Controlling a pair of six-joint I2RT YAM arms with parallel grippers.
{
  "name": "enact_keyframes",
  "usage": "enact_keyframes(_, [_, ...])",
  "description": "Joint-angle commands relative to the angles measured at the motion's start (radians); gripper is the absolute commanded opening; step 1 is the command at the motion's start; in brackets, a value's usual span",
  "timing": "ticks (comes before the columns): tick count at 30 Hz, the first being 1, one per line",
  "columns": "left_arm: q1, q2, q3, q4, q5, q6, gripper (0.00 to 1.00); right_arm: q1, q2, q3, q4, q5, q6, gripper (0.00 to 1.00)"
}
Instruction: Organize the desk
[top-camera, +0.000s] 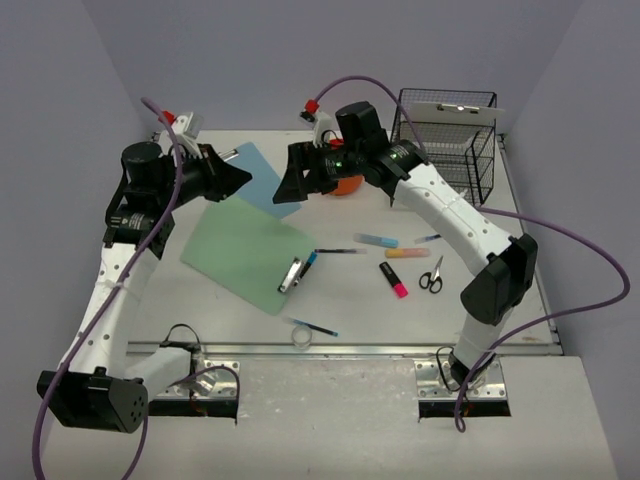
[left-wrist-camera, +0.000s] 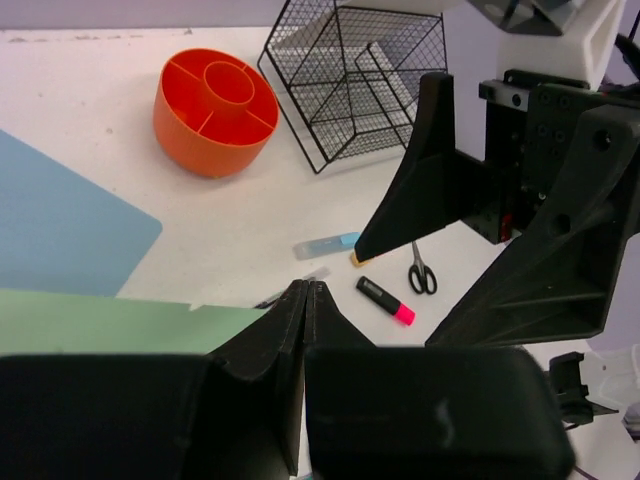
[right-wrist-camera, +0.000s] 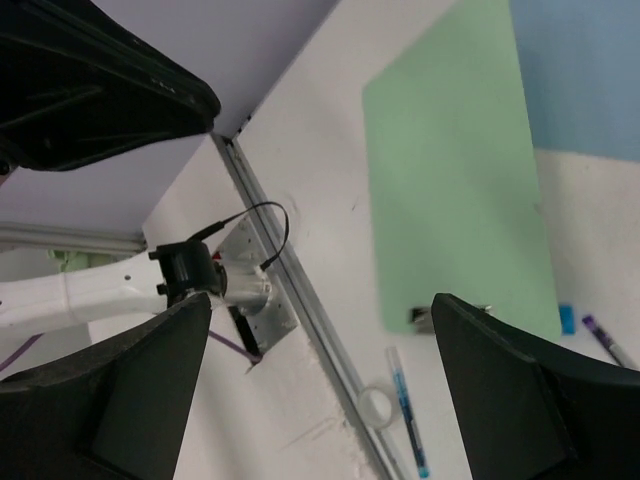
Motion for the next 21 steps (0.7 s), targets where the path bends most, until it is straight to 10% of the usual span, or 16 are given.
enact_keyframes(1, [-0.006, -0.001, -0.048, 0.106, 0.040, -0.041, 0.00, -0.003, -0.088, -0.119, 0.047, -0.044, 0.107, 0.93])
enact_keyframes(6, [-0.006, 0.012, -0.050, 0.052, -0.074, 0.055, 0.01, -0.041, -0.124, -0.177, 0.005, 0.002, 0.085, 0.92])
enact_keyframes(9, [-0.006, 0.034, -0.042, -0.010, -0.202, 0.191, 0.23, -0.074, -0.166, -0.277, -0.038, 0.054, 0.092, 0.91])
enact_keyframes(14, [-0.003, 0.108, -0.032, -0.101, -0.511, 0.328, 0.32, -0.077, -0.198, -0.513, -0.072, 0.212, 0.303, 0.71])
enact_keyframes(21, [-0.003, 0.077, -0.089, -0.063, -0.699, 0.299, 0.51, 0.018, 0.052, -0.302, -0.234, 0.346, 0.342, 0.64])
